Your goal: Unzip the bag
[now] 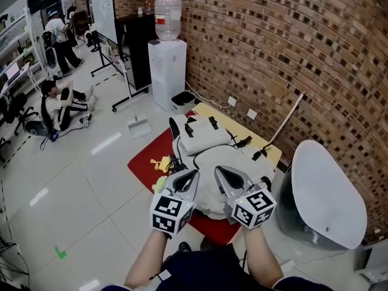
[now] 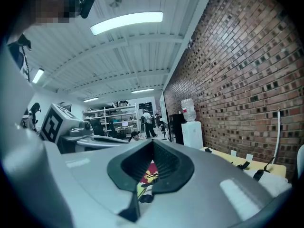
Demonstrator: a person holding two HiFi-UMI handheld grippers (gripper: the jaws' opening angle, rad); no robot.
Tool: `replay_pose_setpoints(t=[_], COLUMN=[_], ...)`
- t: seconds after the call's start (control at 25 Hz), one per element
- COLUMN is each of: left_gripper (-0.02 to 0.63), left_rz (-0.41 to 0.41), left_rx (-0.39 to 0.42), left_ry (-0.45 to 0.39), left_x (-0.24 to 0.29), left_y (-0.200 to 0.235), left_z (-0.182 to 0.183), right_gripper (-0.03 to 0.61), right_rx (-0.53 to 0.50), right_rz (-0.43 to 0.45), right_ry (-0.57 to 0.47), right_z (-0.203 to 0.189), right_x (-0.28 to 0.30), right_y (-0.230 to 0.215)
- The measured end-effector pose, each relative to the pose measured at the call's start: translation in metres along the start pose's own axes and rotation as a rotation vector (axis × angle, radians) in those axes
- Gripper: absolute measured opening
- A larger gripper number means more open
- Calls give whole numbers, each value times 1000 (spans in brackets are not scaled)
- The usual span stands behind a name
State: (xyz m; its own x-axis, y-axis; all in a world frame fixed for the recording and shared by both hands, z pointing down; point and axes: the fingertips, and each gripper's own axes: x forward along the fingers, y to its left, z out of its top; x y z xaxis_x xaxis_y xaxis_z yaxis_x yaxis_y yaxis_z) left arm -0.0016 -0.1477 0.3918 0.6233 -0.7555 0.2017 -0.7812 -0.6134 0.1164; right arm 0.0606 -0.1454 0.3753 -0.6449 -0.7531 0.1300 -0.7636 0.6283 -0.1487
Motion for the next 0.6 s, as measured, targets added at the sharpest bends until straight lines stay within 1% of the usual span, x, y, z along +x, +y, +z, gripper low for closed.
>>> replay_pose_setpoints(t=[0.32, 0.6], left_gripper=[3, 3], left_rz=[-8, -7], left_rx=[4, -11], left_ry=[-4, 1], left_x=[-6, -6], left_y=[-1, -1], left_z=[1, -3], right_gripper=[6, 6], right_rx=[-5, -5], right_rz=[4, 13], right_ry=[-7, 6], right_z=[3, 0], right_x=[1, 2], right_y=[6, 9])
